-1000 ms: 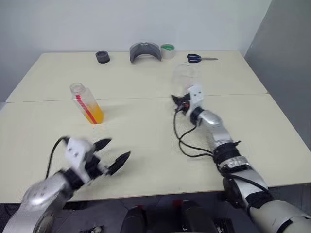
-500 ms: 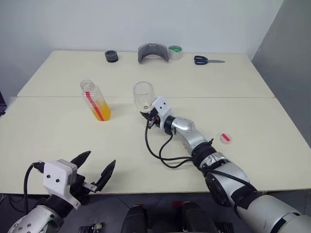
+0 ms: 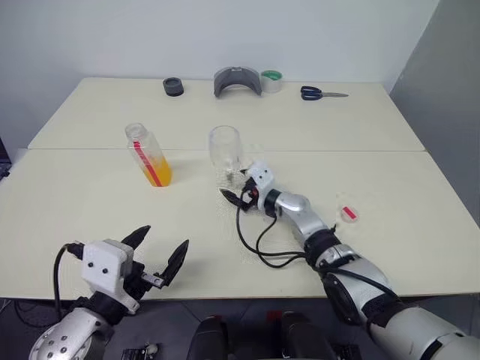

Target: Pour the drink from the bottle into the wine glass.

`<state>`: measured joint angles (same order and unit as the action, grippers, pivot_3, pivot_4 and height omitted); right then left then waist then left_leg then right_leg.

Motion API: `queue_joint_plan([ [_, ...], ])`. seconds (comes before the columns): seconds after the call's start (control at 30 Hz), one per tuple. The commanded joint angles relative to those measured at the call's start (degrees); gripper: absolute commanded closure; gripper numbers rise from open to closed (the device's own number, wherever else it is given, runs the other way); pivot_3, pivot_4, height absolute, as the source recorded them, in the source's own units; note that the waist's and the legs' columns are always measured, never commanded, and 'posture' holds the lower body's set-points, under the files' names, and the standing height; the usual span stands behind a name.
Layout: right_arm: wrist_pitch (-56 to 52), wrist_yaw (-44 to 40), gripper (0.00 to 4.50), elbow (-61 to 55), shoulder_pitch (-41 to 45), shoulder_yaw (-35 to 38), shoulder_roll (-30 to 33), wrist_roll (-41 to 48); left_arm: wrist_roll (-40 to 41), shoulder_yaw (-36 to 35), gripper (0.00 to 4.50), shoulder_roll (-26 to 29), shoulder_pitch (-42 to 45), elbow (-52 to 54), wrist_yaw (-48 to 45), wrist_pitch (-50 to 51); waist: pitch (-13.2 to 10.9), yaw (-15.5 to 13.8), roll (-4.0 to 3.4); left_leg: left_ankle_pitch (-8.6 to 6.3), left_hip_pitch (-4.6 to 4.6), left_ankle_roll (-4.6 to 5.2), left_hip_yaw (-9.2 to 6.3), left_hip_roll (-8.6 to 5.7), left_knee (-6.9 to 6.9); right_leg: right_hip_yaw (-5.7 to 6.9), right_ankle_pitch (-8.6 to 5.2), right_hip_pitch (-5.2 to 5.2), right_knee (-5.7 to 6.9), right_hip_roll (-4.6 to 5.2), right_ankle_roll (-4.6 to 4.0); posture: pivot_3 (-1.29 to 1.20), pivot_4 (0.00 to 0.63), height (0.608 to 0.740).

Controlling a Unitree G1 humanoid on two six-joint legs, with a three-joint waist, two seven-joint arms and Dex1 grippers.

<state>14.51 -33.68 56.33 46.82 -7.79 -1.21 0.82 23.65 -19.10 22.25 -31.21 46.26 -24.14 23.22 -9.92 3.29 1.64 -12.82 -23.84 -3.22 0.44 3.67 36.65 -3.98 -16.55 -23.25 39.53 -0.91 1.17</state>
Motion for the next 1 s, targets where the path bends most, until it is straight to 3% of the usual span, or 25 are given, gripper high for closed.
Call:
queue_joint_plan([
  [0.03,-4.6,-3.0,0.02,-16.7,-6.9,0.0,3.4,1.5,-2.9,0.2,0.0,-0.5,2.4,-2.8,1.9,-2.4,0.0,-0.1,-0.01,0.0,0.0,0.0,-0.04,0.0,-0.01,0.02,0.0,0.0,-0.01,-0.01,0.0,0.0,0.15,0.74],
  [0.3,-28.8,-8.2,0.02,-59.7,-23.7,0.2,14.1,10.1,-4.2,-1.2,0.0,-2.2,6.5,-5.2,6.2,-2.4,0.0,0.0,-0.01,0.0,0.01,0.0,-0.01,0.02,-0.03,-0.03,-0.03,-0.01,0.04,-0.01,0.06,0.0,0.15,0.74],
  [0.47,-41.8,-10.5,0.02,-76.7,-28.6,2.5,21.4,18.7,-5.6,-1.7,0.0,-4.4,7.0,-5.6,9.5,-3.0,0.0,-0.1,0.03,0.0,0.01,0.0,-0.06,0.01,-0.02,-0.02,-0.18,0.0,0.02,-0.03,0.3,0.0,0.15,0.74],
  [0.67,-49.2,-13.6,0.02,-87.1,-35.0,6.5,30.4,27.3,-8.4,-1.2,0.0,-7.7,5.1,-6.7,12.2,-5.7,0.0,-0.1,0.1,-0.01,-0.02,0.01,0.06,-0.04,-0.01,-0.09,-0.13,0.07,-0.25,0.02,0.45,0.0,0.15,0.74],
  [1.0,-52.6,-13.6,0.02,-88.1,-33.3,11.1,34.4,35.5,-11.9,0.7,0.0,-9.2,8.9,-9.2,15.0,-7.3,0.0,0.1,0.16,-0.02,-0.05,0.03,0.18,-0.04,0.0,-0.21,-0.02,0.07,-0.48,0.0,0.67,0.0,0.15,0.74],
])
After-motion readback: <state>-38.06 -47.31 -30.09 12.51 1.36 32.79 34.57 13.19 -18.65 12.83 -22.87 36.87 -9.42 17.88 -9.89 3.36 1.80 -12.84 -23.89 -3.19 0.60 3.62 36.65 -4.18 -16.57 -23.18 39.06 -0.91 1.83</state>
